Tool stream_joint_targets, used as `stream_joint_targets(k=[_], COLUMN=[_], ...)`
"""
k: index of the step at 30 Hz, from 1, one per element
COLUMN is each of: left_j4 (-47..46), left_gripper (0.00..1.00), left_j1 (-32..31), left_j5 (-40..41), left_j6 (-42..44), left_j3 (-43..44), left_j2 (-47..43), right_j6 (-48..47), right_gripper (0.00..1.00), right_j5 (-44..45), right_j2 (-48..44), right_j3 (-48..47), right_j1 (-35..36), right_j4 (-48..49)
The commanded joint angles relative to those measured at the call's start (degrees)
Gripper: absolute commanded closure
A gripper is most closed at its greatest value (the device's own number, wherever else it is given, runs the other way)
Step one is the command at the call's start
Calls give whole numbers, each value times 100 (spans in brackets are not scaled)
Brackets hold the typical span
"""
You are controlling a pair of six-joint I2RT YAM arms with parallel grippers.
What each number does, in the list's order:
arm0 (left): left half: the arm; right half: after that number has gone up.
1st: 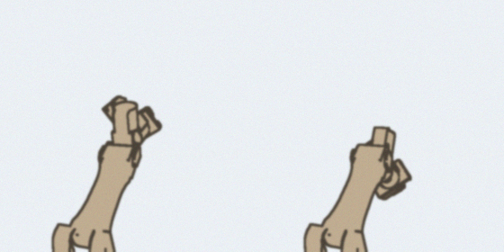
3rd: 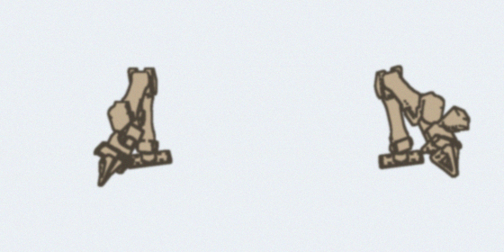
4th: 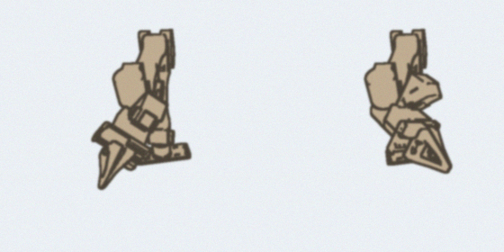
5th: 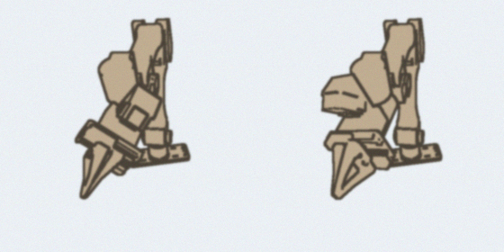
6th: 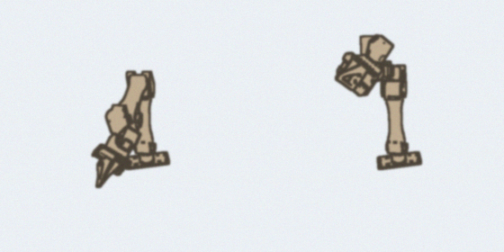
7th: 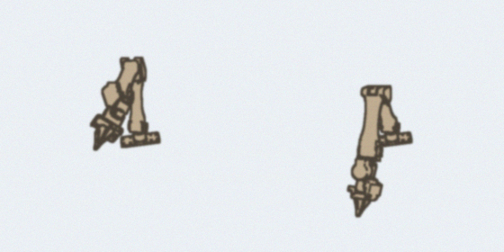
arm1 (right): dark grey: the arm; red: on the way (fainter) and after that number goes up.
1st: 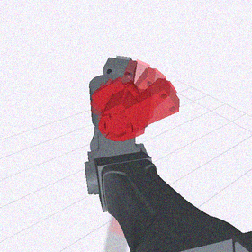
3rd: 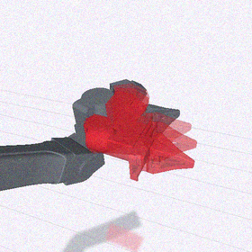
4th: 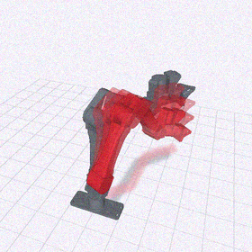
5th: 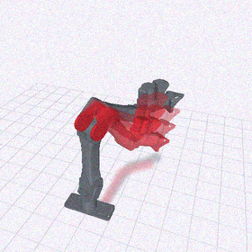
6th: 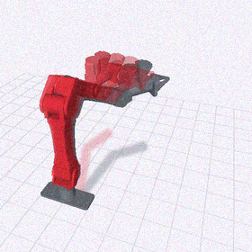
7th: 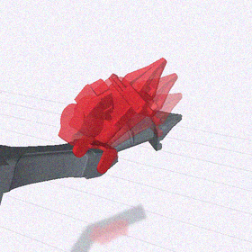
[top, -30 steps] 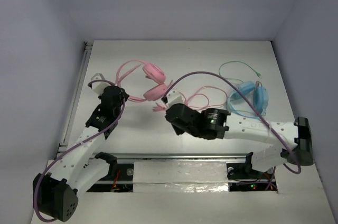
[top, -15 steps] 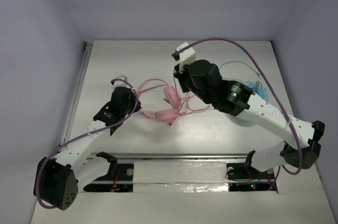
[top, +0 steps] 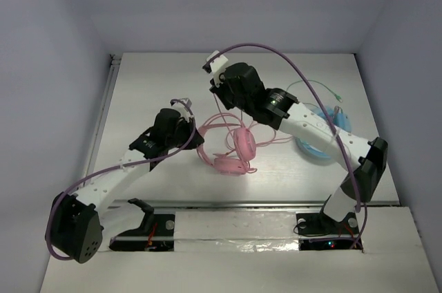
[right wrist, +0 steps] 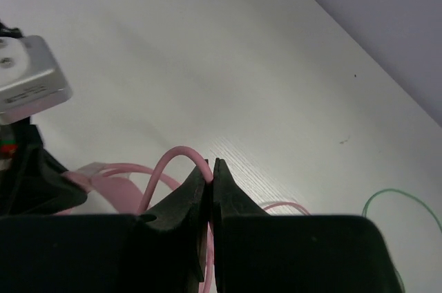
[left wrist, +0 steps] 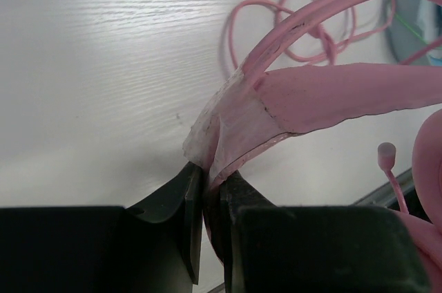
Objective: Wrap the headphones
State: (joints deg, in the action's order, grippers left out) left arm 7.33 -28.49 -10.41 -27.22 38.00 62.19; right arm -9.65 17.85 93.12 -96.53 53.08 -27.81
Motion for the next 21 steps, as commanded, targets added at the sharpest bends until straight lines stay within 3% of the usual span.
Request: stream_joint_targets(k=[1,13,21], left_j4=[-407,-917,-1690], left_gripper=[100,100,100], left_j1=[-60,-60,238], left_j5=[-751,-805,-1603], left_j6=[165,-142,-547], left_j3=[401,656,507], left_j2=[-260,-620,-726], right_j6=[41,1376,2063], right_gripper=[100,100,100], right_j5=[-1,561,1002], right_j2=[92,-1190,-1657], right_j3=[-26,1874,2727], right_j1=[-183,-694,-694], right_j4=[610,1823,2218])
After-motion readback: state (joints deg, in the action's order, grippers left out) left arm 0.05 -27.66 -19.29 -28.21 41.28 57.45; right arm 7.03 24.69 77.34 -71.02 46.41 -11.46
